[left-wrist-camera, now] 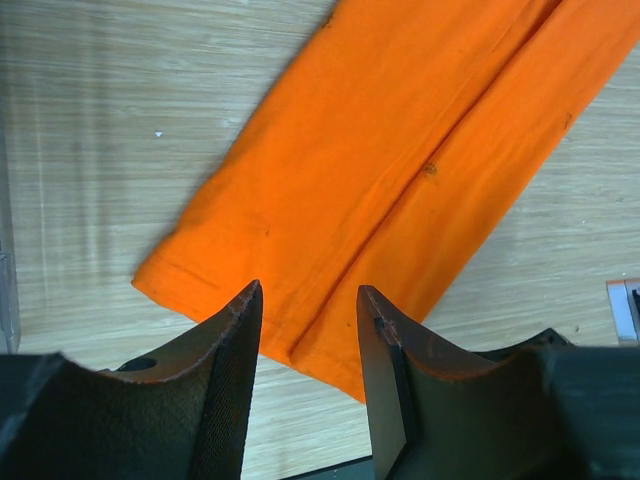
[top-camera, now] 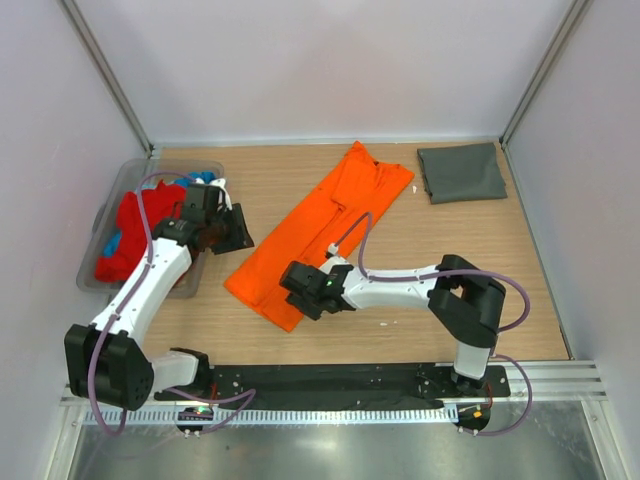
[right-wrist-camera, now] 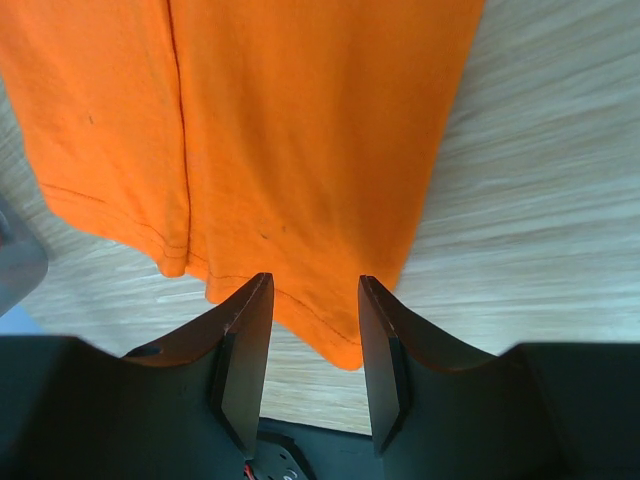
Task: Fold and stack the t-shirts
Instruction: Fold the tshirt
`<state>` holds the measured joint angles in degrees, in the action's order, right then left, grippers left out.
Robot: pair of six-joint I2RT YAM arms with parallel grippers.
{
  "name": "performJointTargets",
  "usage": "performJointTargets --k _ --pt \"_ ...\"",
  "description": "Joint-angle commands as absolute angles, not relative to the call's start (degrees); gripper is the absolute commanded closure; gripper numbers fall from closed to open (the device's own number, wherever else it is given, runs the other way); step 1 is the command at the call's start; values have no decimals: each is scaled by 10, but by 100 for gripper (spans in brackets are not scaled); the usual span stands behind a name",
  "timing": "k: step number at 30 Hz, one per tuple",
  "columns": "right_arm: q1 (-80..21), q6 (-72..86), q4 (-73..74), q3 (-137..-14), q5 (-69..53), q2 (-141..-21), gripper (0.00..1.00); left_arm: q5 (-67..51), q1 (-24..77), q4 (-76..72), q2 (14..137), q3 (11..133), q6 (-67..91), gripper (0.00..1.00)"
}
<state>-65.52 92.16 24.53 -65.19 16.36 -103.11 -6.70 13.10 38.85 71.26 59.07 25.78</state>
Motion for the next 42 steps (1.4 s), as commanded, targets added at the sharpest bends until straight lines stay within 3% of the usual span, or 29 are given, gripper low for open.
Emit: performJointTargets --k 1,14,42 --pt "-673 961 312 -700 212 -1035 55 -75 129 374 717 592 260 56" --pt "-724 1015 321 -689 210 -1039 57 -80 127 372 729 595 264 56" --pt "-726 1013 319 -689 186 -1089 67 -68 122 378 730 598 263 56"
